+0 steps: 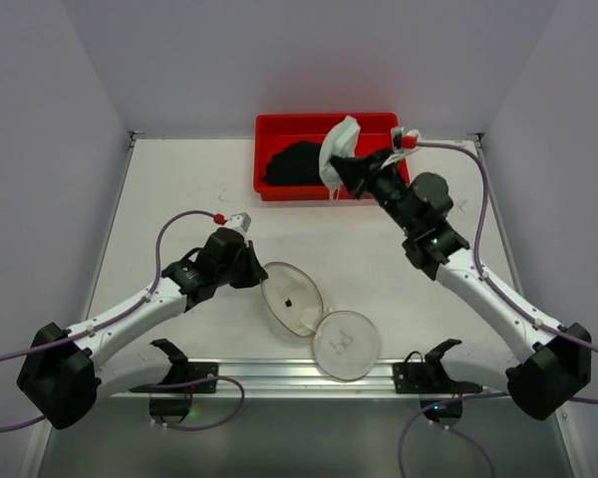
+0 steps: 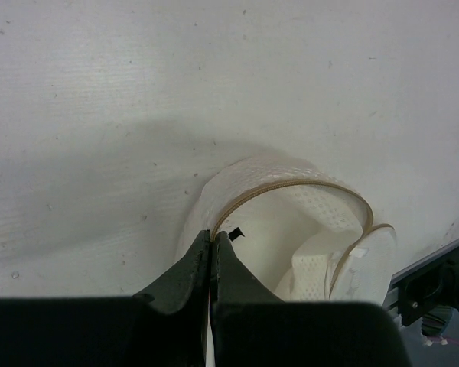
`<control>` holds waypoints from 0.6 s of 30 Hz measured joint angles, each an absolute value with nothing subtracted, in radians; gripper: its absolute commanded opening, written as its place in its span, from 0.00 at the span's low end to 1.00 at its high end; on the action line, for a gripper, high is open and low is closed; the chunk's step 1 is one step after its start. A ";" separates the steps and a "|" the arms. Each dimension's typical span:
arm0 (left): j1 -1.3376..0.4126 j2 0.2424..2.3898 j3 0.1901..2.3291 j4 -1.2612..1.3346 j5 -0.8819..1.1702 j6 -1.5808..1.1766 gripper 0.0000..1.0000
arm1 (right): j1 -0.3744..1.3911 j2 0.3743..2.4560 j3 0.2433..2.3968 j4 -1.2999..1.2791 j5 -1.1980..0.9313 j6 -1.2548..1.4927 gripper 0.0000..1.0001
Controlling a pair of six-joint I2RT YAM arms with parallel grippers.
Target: Unzip the laundry bag and remove the bra
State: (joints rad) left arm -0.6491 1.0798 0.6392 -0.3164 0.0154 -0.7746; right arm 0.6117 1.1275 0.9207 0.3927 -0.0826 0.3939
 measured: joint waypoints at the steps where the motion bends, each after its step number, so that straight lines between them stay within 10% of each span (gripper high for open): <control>1: -0.649 1.083 0.640 -0.318 0.012 -0.775 0.00 | 0.576 1.148 0.955 0.380 -0.098 0.386 0.00; 18: -0.648 1.123 0.651 -0.339 -0.043 -0.764 0.00 | 0.219 2.034 1.841 -0.111 -0.214 0.266 0.00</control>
